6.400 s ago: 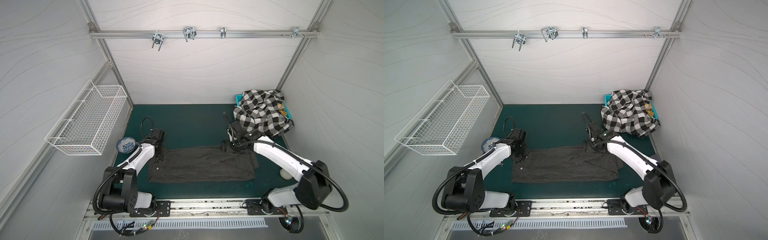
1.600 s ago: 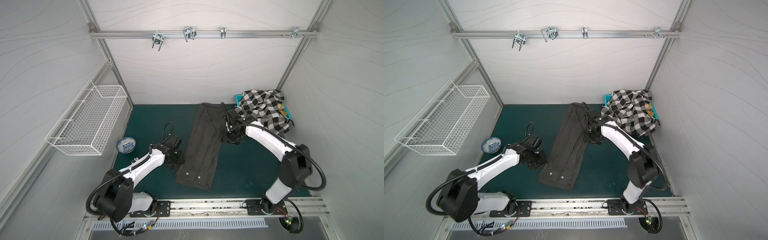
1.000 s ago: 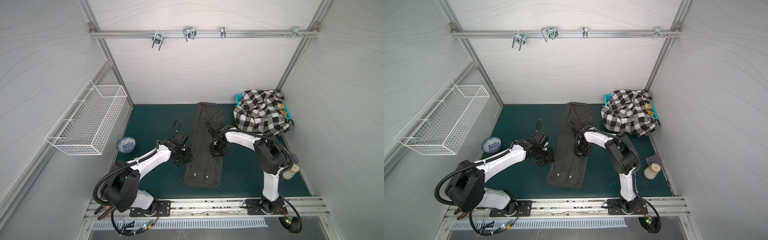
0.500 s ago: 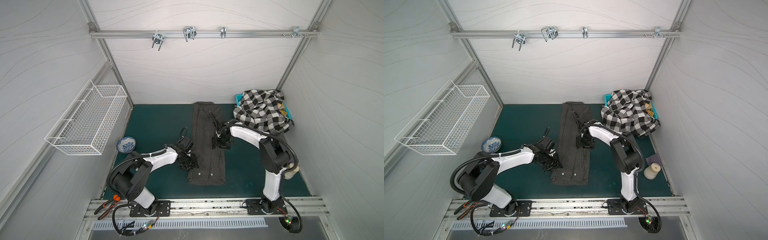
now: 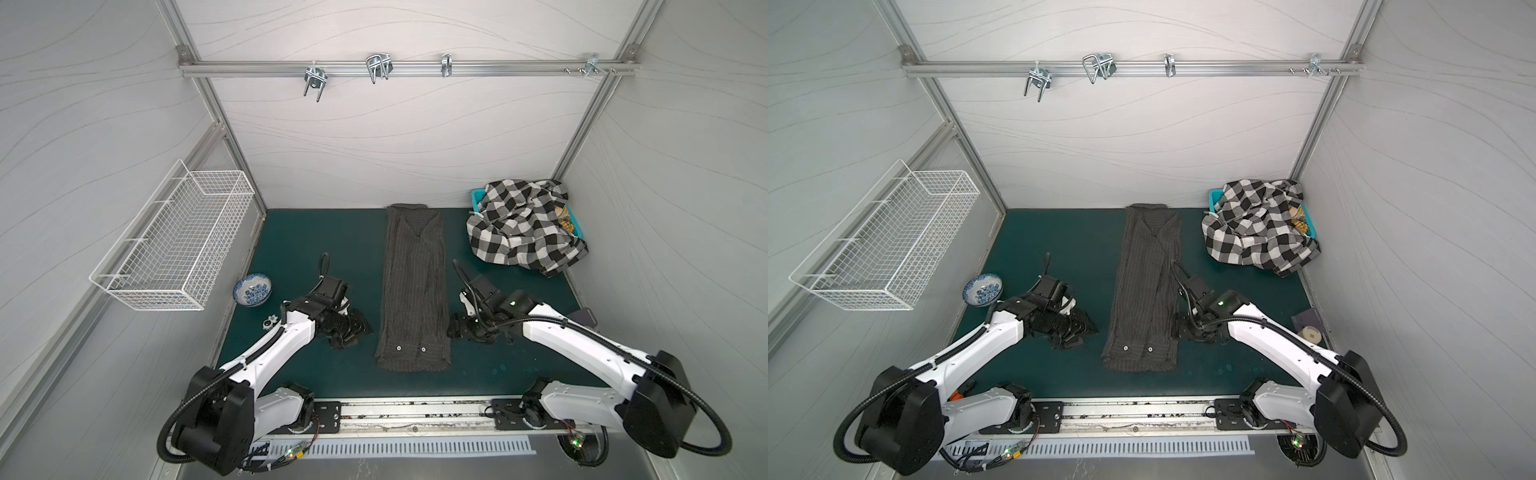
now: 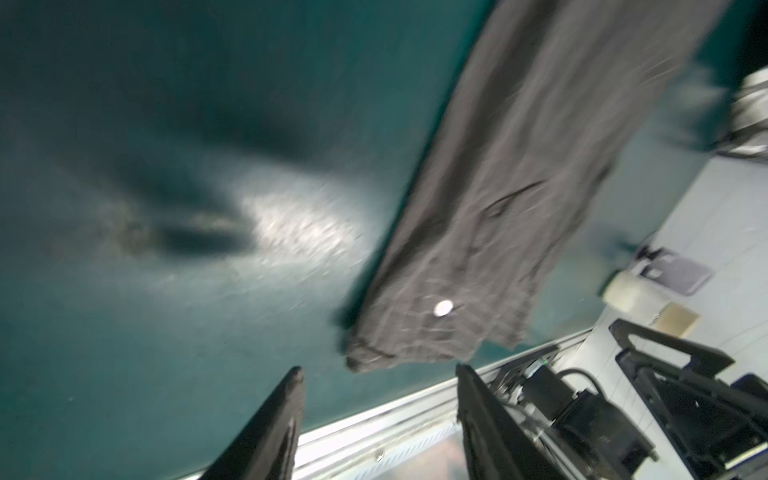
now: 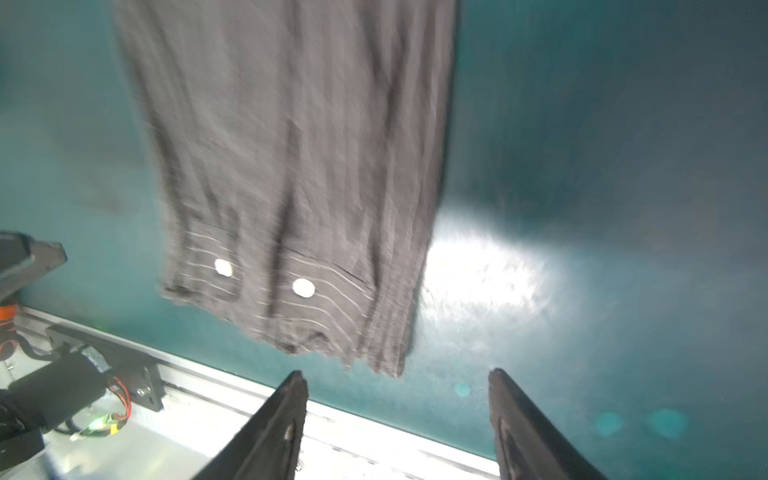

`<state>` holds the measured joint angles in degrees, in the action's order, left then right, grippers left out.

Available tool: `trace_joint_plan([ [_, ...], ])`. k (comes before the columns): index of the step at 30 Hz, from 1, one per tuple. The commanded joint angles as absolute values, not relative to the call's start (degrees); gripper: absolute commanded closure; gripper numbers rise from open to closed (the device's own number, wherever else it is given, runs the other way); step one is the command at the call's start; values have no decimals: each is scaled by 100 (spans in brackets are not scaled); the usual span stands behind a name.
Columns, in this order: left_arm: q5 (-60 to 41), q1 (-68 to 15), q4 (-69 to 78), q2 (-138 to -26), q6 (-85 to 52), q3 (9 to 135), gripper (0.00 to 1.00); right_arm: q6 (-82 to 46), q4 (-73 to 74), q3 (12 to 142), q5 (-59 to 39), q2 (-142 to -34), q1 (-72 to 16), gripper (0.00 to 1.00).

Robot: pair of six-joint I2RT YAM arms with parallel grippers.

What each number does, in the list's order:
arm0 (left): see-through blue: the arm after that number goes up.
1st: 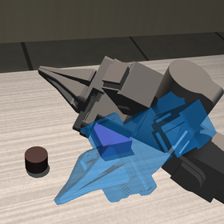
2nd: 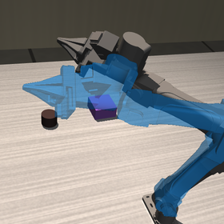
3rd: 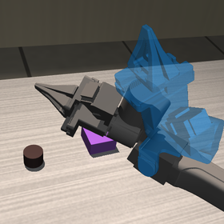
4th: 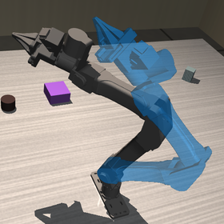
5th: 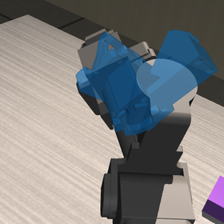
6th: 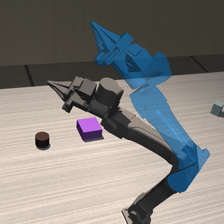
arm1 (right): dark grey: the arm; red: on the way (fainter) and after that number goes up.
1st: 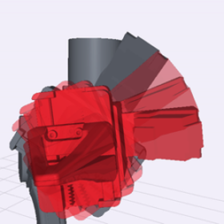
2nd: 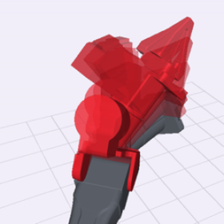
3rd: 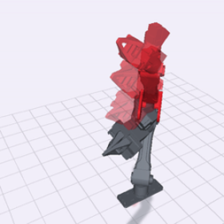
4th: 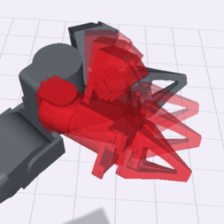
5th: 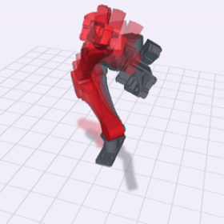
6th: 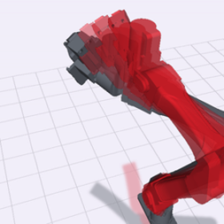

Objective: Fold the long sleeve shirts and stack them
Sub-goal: 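Release the strip and grasp its near end with both grippers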

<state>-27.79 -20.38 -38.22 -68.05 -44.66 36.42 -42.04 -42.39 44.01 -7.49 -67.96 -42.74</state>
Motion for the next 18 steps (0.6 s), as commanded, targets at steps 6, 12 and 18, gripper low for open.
trace_joint_plan([
  [6, -3508, -2077, -2972, -7293, -4578, 3057, 46, -5051, -2982, 3724, -1794, -6995, -4241, 34],
  [12, -3516, -2251, -2476, -7612, -4821, 2980, 47, -5320, -2661, 3422, -1980, -7196, -4205, 39],
  [18, -3448, -2462, -2284, -7808, -4907, 3029, 47, -5489, -2412, 3270, -2132, -7415, -4208, 46],
])
